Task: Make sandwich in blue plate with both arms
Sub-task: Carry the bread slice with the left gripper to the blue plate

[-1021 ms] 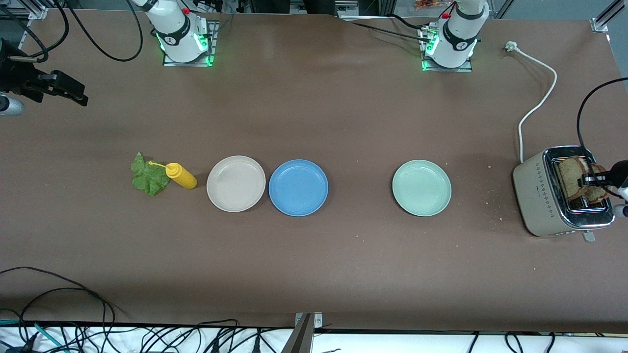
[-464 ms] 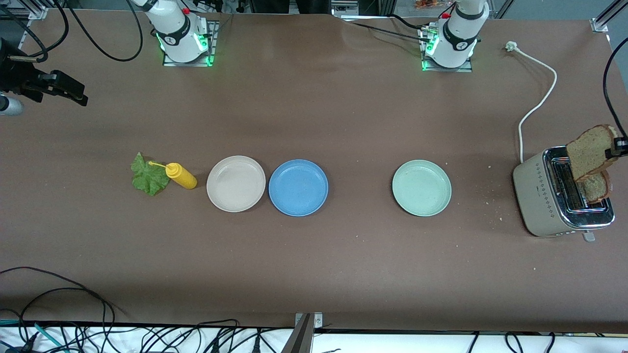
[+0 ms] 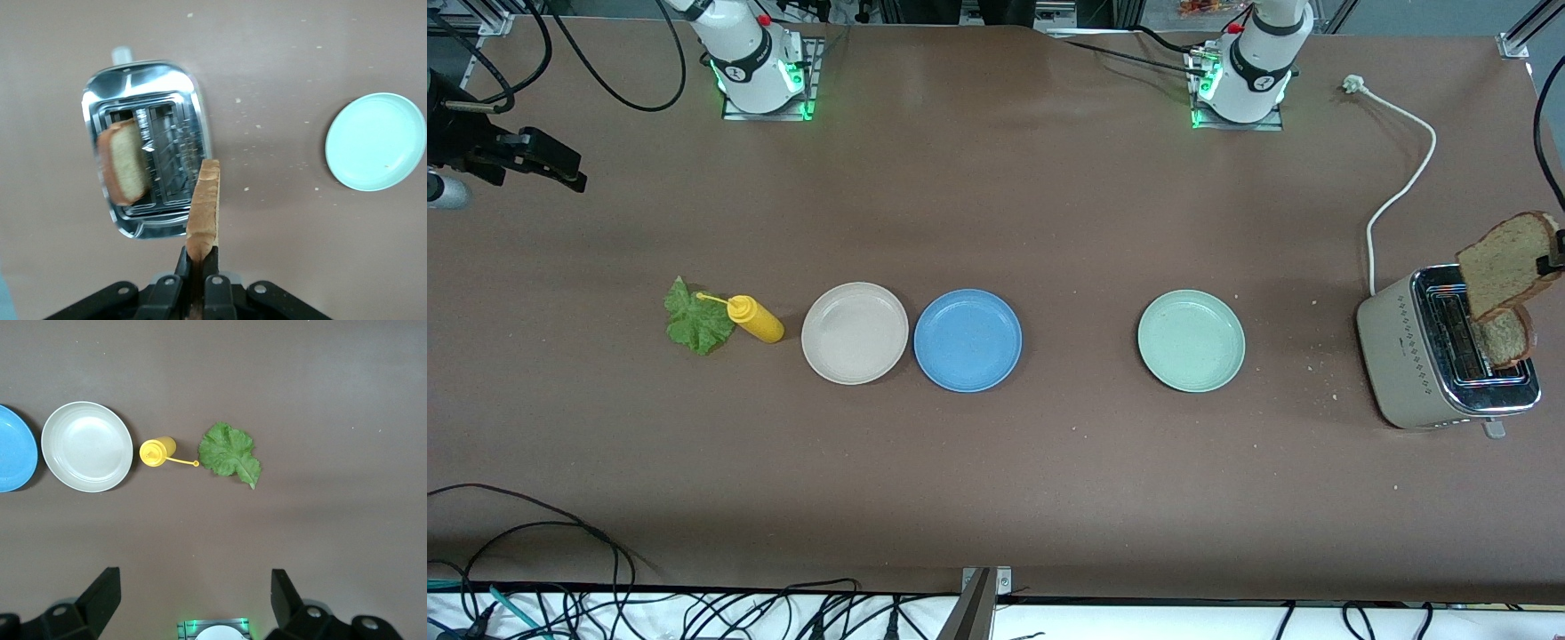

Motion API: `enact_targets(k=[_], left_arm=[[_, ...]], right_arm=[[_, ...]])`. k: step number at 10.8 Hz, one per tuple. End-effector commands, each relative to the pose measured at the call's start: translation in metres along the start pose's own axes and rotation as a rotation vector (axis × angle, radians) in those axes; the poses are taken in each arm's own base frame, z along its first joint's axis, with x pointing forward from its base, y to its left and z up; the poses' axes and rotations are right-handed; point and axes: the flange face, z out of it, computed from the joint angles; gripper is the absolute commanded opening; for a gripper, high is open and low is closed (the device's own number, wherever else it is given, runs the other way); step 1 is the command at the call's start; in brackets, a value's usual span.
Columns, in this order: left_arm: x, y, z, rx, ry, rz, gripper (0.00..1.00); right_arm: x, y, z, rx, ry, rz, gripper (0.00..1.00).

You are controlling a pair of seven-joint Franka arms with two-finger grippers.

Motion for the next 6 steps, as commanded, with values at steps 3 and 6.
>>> enact_targets(k=[3, 6], left_arm=[[0.040, 0.130, 0.015, -0.058, -0.030, 0.083, 0.00], [0.054, 0.221, 0.041, -0.143, -0.068, 0.073, 0.00]], right_arm=[[-0.002, -0.001, -0.006, 0.010, -0.001, 0.000, 1.00], [-0.002, -0.001, -0.007, 0.010, 0.001, 0.000, 1.00]])
